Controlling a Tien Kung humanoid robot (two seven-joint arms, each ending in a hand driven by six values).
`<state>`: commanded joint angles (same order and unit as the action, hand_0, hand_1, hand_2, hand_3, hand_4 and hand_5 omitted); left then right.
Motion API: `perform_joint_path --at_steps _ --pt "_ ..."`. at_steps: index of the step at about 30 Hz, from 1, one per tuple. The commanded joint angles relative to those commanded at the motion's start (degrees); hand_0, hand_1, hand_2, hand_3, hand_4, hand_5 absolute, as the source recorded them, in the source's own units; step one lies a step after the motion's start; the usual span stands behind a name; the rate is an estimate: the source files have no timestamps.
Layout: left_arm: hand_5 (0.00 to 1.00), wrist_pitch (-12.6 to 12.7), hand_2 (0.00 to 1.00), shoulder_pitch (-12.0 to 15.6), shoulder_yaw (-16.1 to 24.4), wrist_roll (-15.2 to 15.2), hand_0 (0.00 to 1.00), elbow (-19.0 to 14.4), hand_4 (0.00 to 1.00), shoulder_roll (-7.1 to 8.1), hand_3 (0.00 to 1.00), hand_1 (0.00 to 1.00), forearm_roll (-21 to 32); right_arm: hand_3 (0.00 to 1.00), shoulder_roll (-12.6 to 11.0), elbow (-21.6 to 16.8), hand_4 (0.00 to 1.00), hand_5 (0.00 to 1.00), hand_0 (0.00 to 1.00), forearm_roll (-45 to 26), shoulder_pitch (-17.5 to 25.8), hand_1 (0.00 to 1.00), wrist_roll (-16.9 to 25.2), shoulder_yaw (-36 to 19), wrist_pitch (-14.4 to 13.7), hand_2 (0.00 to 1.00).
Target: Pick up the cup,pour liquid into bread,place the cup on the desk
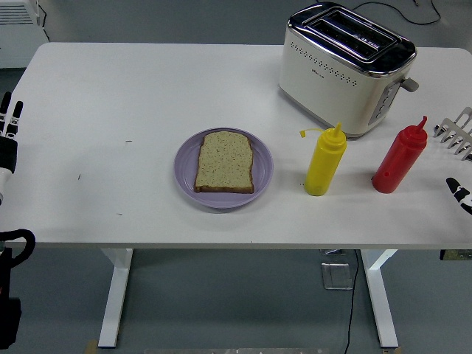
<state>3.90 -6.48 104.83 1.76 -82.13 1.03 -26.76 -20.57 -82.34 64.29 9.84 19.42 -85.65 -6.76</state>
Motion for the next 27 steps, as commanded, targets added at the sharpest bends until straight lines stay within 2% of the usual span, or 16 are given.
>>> perform_joint_path --at_steps 10,27 --pt "0.998 0.03 0.742 0.12 -0.14 0.03 0.793 -0.01 0.509 -0.08 0.703 0.744 -0.01 0.998 0.91 2.81 0.840 0.055 0.998 -0.24 -4.17 0.944 0.26 4.96 -1.89 0.998" --pt "0.996 0.02 0.743 0.64 -0.26 0.03 0.792 -0.02 0.508 -0.16 0.701 0.744 -0.01 0.998 3.64 7.94 0.838 0.068 0.998 -1.03 -13.11 0.941 0.64 12.26 -2.92 0.998"
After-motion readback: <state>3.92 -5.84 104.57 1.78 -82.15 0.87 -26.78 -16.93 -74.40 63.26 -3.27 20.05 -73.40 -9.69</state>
